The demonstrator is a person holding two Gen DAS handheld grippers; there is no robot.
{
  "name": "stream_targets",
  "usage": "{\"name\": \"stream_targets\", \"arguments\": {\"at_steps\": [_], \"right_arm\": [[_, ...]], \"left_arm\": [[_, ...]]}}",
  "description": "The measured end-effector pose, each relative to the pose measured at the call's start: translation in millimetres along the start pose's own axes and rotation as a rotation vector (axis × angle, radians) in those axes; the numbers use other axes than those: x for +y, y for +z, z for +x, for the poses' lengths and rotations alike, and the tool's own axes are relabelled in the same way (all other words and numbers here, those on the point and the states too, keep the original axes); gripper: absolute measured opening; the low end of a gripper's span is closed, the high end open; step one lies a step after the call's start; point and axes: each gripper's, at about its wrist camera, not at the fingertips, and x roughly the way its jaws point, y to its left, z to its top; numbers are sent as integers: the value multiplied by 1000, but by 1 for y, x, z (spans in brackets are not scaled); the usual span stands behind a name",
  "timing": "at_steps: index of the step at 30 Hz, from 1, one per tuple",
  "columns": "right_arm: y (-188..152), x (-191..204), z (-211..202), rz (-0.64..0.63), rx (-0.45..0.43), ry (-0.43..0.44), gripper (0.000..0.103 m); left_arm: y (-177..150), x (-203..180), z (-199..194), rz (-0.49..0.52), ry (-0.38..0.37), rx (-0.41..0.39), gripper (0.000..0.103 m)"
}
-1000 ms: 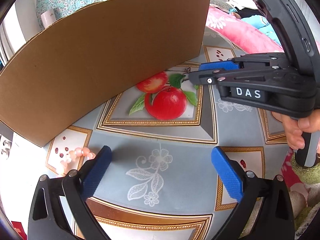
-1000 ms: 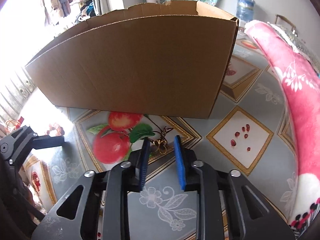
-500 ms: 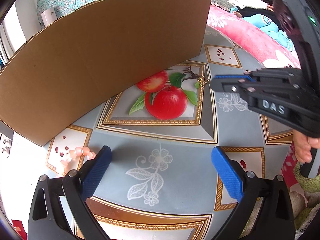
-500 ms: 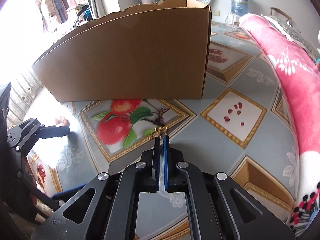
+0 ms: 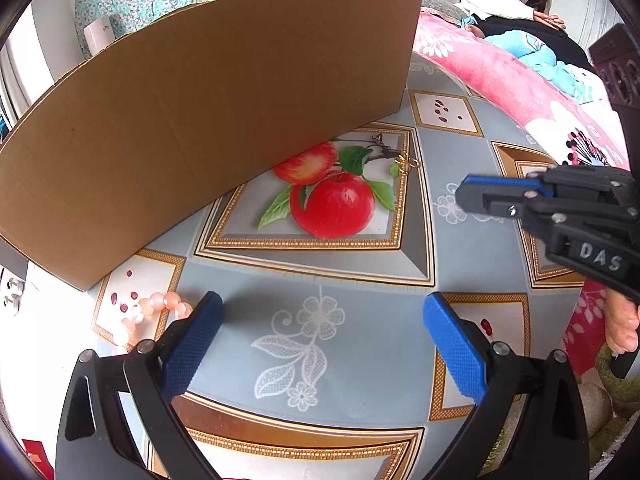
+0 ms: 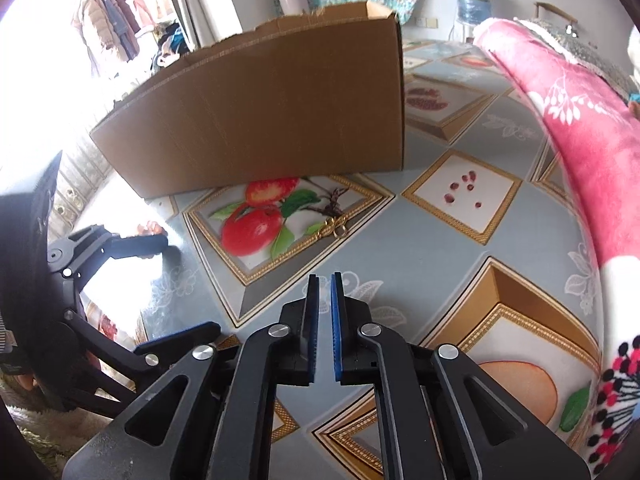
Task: Organize jewelry
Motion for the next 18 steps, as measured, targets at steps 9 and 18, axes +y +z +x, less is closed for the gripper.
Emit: {"name": "stream_targets", "arguments": {"at_steps": [9,18], "right_arm": [[-7,-21,-23,88,-88,-53,67],[15,-29,12,155,-14,-77,86]], "left_arm": [[0,0,0,-1,4,1,98],[-1,-1,0,-14,15,1,99]]}}
